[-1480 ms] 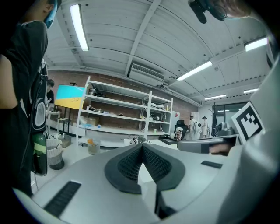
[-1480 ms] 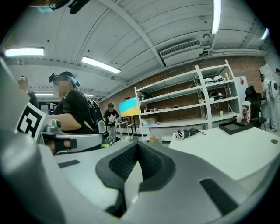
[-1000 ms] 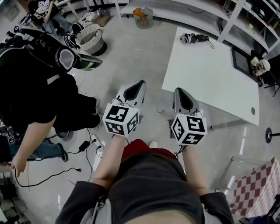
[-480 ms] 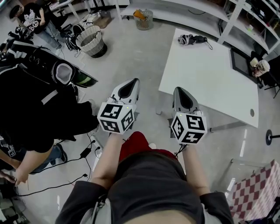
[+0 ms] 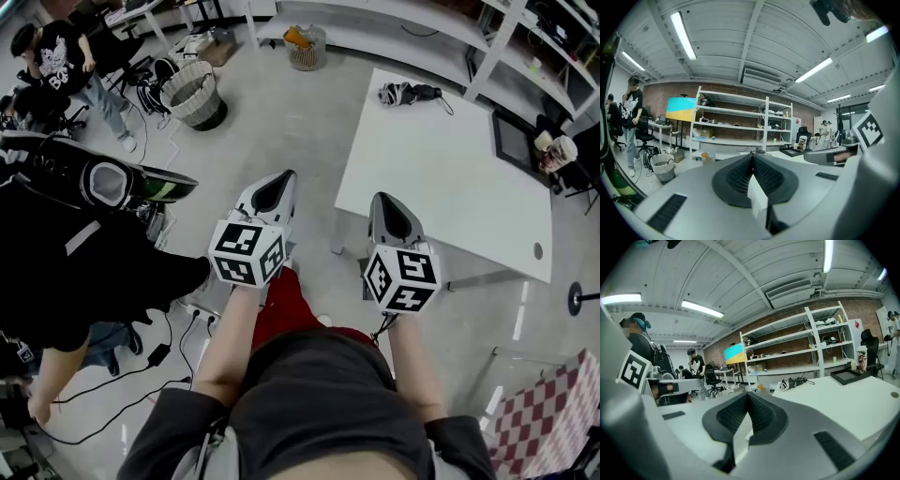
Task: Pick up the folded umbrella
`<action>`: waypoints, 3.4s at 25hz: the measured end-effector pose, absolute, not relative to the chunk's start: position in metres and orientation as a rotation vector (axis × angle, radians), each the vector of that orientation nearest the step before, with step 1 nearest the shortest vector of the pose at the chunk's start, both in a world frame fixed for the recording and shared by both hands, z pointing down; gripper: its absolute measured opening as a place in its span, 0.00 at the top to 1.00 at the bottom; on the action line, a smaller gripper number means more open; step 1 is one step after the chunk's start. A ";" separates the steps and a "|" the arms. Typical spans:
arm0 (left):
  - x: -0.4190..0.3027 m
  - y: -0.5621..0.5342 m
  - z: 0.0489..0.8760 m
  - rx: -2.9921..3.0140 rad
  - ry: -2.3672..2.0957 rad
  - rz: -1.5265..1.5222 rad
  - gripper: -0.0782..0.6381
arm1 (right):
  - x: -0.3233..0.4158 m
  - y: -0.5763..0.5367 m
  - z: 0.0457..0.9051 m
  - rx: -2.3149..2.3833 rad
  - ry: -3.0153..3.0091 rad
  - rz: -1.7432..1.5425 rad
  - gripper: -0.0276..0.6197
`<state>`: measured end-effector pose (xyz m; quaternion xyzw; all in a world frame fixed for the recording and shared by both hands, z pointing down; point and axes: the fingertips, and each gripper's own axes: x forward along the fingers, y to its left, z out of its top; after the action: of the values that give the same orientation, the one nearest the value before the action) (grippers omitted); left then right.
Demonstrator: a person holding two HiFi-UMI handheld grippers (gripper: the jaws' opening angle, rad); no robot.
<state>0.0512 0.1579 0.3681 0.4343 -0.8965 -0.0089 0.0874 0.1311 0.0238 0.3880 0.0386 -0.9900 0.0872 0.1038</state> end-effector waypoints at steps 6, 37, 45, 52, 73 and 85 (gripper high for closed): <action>0.020 0.144 0.368 1.342 -2.653 -0.016 0.87 | 0.108 0.016 0.390 0.159 -2.916 0.256 0.93; -0.238 0.065 0.393 1.772 -2.285 0.023 0.87 | -0.113 -0.010 0.401 0.681 -2.761 0.275 0.93; -0.247 0.031 0.401 1.886 -2.154 0.037 0.87 | -0.119 -0.024 0.409 0.802 -2.706 0.300 0.93; -0.244 -0.009 0.408 1.962 -2.067 0.103 0.85 | -0.108 -0.048 0.414 0.911 -2.649 0.318 0.93; -0.235 -0.168 0.433 2.123 -1.828 0.329 0.67 | -0.079 -0.182 0.430 1.260 -2.521 0.416 0.93; -0.225 -0.255 0.471 2.120 -1.714 0.512 0.55 | -0.065 -0.238 0.441 1.336 -2.460 0.456 0.93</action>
<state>-0.2254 -0.2548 0.4714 0.7514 -0.6076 0.1813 0.1827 -0.0648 -0.2381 0.4406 0.4657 -0.8572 0.1589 0.1521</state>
